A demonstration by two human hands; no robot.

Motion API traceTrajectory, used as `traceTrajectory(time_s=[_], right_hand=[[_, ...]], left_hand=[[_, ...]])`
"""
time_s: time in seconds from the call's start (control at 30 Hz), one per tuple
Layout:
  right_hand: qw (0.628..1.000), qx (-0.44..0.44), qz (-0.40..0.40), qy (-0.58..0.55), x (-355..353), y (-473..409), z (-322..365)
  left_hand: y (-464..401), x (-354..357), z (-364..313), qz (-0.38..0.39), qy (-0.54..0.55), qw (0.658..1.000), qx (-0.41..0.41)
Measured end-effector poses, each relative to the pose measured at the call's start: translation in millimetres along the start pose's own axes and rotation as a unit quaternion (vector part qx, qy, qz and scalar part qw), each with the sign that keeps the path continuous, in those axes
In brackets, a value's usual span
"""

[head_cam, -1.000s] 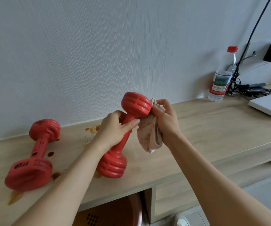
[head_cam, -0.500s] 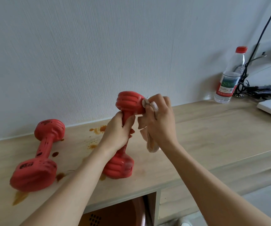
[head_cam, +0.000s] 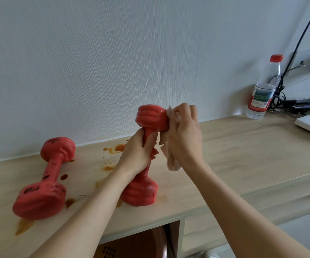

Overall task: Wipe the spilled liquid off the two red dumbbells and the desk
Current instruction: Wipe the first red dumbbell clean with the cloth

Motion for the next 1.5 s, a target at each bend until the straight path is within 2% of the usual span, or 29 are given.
traceTrajectory(time_s=[0.07,0.13,0.2,0.3,0.37,0.43,0.6,0.77,0.97,1.17,1.37,1.5], right_hand=[[0.994,-0.085,0.001,0.072,2.6,7.9,18.3],[0.986,-0.115,-0.002,0.118,2.8,9.7,23.4],[0.995,-0.074,0.009,0.063,2.4,4.4,13.9],[0.996,0.051,0.041,-0.057,4.6,-4.6,-11.6],[0.995,0.066,0.027,-0.064,3.9,-5.3,-16.0],[0.998,0.037,0.012,-0.045,1.9,-1.2,-7.4],[0.989,-0.137,0.011,0.059,6.1,15.9,21.5],[0.997,-0.064,0.019,-0.032,5.1,7.1,4.8],[0.994,-0.097,0.042,-0.004,12.9,14.7,6.8],[1.000,-0.030,0.001,-0.007,6.6,-6.4,-1.4],[0.994,-0.102,0.026,0.027,15.8,15.7,7.3],[1.000,-0.025,-0.002,-0.007,6.3,-4.7,-4.6]], left_hand=[[-0.7,-1.5,-0.8,-0.003,-0.003,1.000,-0.007],[0.7,-2.3,-2.6,-0.003,-0.013,1.000,-0.002],[2.4,-4.2,-2.7,-0.007,-0.008,1.000,0.006],[6.3,-2.6,-4.4,0.010,0.016,1.000,0.017],[7.3,-0.3,-4.2,0.019,0.020,0.999,0.017],[6.1,-1.3,-3.2,0.009,0.015,1.000,0.011],[4.2,-5.5,-1.9,-0.012,0.027,0.999,-0.013],[2.8,-4.1,4.7,-0.002,0.044,0.999,-0.025],[-0.3,-5.7,10.3,-0.006,0.067,0.996,-0.058],[4.7,2.3,8.6,0.015,0.059,0.997,-0.046],[3.6,-3.1,7.7,0.008,0.059,0.997,-0.058],[5.6,2.5,6.4,0.026,0.067,0.997,-0.040]])
Point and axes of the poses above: each hand's wrist, its own y-axis away from the middle knuckle, its own x-axis out of the palm, z = x × y, the point moved 5 cm from there along -y, towards the middle knuckle
